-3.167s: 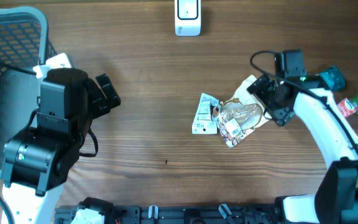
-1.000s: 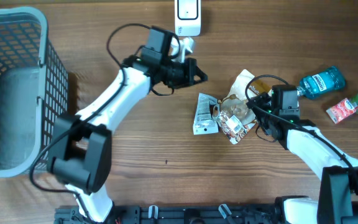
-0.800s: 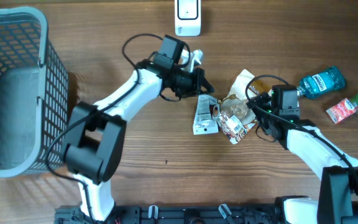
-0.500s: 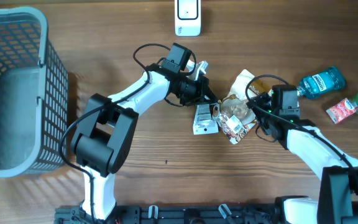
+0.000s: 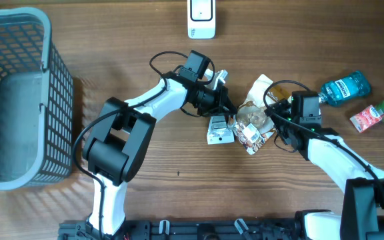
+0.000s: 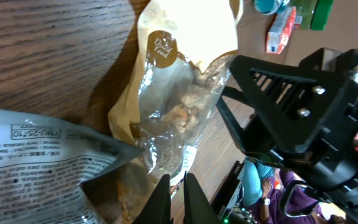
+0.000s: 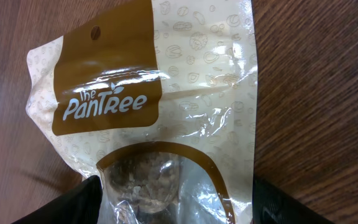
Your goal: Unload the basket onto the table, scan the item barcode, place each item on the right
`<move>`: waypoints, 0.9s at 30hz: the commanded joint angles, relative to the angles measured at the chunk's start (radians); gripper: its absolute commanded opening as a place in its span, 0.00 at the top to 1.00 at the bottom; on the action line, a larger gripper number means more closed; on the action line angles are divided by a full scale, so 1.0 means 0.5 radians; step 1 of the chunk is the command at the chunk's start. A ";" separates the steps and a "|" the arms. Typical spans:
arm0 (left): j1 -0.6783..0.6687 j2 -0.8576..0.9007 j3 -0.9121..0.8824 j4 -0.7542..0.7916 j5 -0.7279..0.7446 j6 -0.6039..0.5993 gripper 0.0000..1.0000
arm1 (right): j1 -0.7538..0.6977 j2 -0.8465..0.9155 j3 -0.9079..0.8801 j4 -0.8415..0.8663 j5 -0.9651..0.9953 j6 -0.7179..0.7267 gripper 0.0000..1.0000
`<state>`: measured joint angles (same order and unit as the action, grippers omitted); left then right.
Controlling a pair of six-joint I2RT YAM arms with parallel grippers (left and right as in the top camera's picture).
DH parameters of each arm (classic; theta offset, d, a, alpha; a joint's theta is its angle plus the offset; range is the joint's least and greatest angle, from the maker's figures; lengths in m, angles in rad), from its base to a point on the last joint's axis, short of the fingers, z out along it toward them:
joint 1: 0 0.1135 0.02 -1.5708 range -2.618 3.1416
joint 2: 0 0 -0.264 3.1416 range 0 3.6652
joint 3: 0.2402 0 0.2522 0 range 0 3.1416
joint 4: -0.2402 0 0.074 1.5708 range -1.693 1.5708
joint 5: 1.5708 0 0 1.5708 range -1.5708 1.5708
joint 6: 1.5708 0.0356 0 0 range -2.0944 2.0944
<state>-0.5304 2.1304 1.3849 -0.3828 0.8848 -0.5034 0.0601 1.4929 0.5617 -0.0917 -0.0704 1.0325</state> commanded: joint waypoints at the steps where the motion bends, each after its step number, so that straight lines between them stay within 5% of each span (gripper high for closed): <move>1: -0.002 0.031 0.017 0.011 0.010 -0.013 0.96 | 0.016 0.175 -0.175 -0.163 -0.116 0.085 0.23; 16: -0.004 0.330 0.017 -0.005 -0.013 -0.052 0.96 | 0.016 0.175 -0.175 -0.233 -0.124 0.080 0.23; 20: -0.003 0.336 0.017 -0.004 -0.014 -0.051 0.96 | 0.016 0.175 -0.174 -0.240 -0.188 0.077 0.00; 27: -0.003 0.336 0.017 -0.098 -0.150 -0.058 0.96 | 0.016 0.155 -0.153 -0.307 -0.312 0.074 0.00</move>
<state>-0.5316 2.2425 1.4078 -0.3969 0.9321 -0.5224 0.0601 1.4853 0.5873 -0.1478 -0.1379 1.0428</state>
